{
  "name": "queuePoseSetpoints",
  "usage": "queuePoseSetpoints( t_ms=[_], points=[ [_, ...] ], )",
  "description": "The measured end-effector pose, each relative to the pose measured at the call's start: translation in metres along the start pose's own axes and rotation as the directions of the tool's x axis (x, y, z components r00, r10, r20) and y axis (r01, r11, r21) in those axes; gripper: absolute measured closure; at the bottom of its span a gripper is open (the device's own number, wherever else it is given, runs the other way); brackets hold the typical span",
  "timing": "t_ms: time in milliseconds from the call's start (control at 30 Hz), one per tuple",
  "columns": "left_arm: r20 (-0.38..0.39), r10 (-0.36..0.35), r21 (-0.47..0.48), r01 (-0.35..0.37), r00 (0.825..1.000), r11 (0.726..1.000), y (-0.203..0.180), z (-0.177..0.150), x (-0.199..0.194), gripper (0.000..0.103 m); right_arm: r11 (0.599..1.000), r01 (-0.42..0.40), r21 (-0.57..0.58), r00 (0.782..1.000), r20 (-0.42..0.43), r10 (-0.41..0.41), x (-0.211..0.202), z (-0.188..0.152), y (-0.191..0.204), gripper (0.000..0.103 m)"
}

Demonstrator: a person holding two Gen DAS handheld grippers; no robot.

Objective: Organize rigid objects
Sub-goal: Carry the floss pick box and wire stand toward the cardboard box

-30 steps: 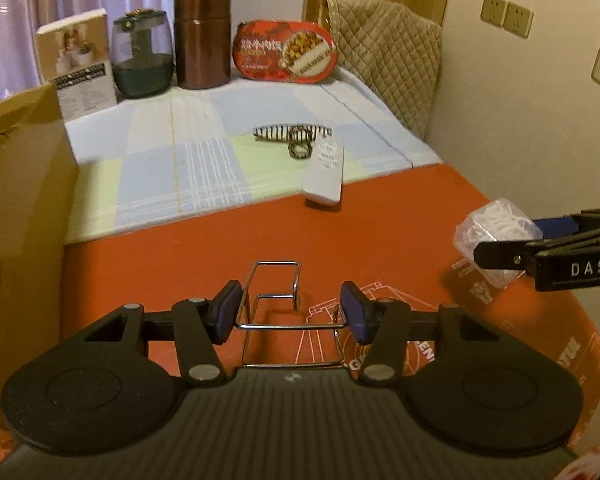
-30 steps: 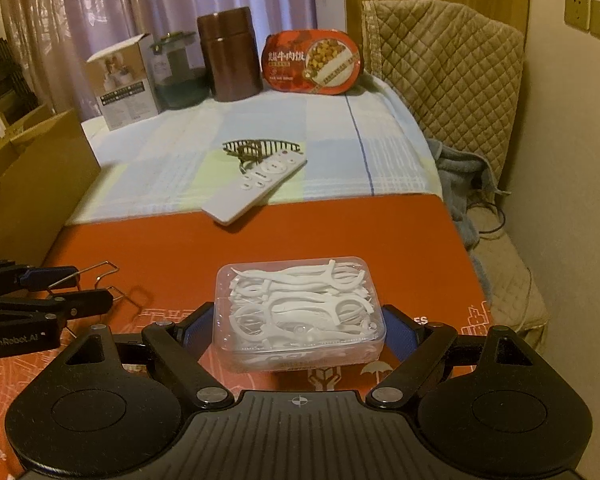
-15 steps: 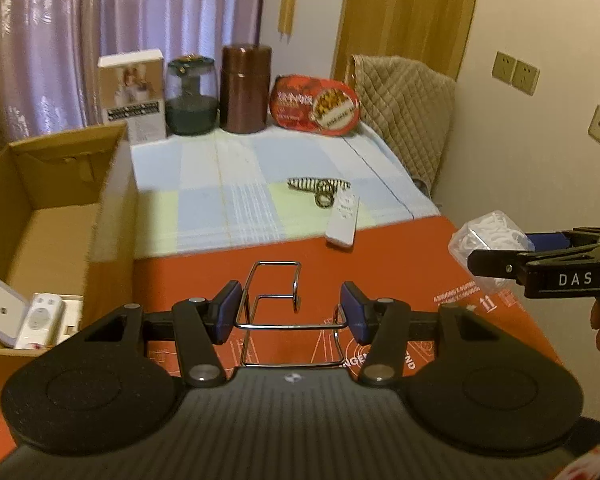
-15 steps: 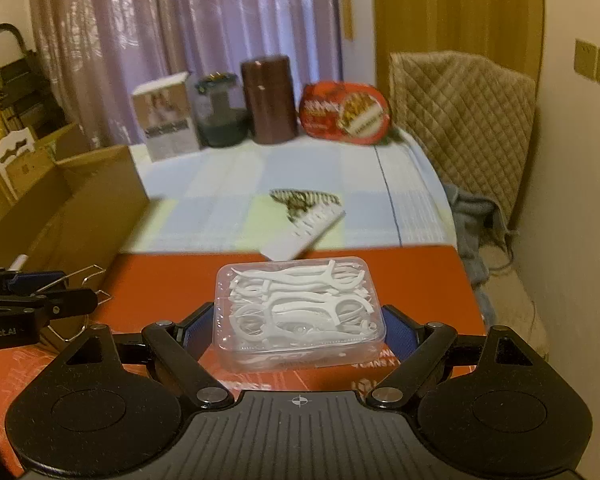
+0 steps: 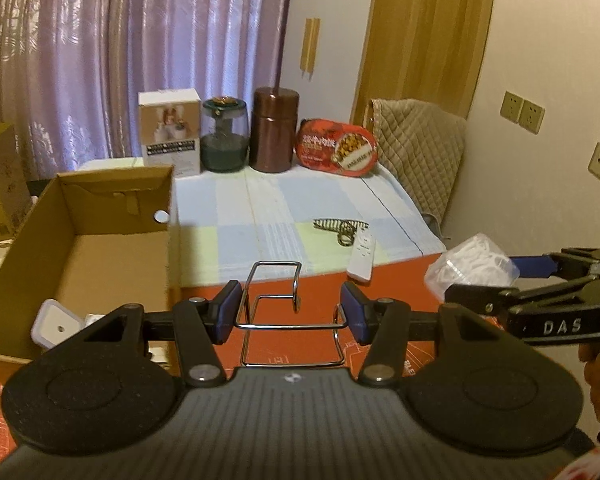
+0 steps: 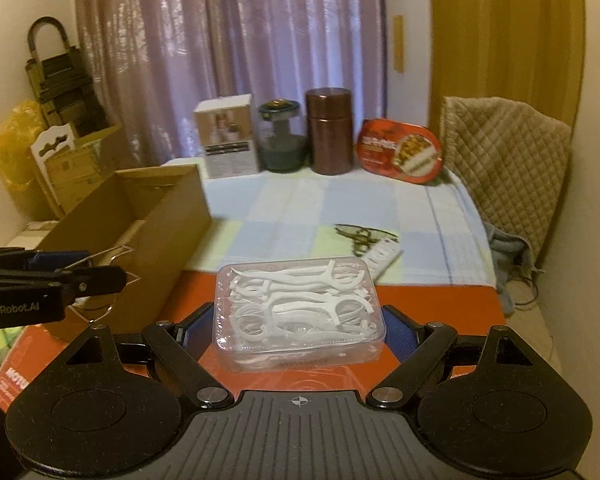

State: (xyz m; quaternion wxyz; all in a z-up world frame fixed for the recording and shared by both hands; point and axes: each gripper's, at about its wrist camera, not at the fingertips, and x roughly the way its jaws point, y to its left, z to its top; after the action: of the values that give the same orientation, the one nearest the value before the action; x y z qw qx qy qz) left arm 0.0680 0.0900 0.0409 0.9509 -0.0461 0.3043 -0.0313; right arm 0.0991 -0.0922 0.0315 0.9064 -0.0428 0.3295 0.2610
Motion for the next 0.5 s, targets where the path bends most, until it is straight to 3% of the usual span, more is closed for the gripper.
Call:
queuePoseSetpoints(
  t_ms=[500],
  points=[
    [0.033,0.067,-0.043,-0.065,0.997,0.997,0.046,0.001,-0.040,0.054,0.994,-0.087,-0.065,0.996,-0.002,0.087,0.006,0.009,0.063,0.020]
  ],
)
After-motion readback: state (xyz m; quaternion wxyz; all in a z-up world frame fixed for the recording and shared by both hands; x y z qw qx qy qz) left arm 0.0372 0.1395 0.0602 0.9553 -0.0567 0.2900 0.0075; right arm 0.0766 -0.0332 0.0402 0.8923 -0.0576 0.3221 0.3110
